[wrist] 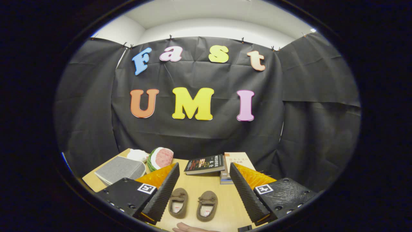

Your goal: Open the storage box then place both shoes into the box .Put the left shoe in first, then the right shoe, with the right side of both shoes facing outward in a uniform manner.

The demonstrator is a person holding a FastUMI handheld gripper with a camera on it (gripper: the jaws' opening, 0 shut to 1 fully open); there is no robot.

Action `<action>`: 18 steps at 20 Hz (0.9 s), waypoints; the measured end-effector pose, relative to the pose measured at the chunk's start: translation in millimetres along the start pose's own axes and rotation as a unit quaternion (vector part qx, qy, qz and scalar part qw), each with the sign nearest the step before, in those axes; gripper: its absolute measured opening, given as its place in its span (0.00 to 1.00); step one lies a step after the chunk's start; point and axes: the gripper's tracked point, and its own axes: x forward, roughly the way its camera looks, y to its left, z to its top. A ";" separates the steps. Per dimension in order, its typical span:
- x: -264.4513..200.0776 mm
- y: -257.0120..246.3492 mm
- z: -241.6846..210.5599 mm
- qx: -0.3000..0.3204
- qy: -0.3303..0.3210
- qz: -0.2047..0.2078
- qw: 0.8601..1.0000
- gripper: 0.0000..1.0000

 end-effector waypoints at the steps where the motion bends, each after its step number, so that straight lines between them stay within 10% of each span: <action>1: 2.4 -0.6 -0.6 0.000 0.001 0.000 1.000 0.95; 13: 80.6 56.9 -89.3 0.023 0.120 0.066 0.990 0.96; 18: 125.4 143.3 -135.5 0.044 0.186 0.174 0.966 0.95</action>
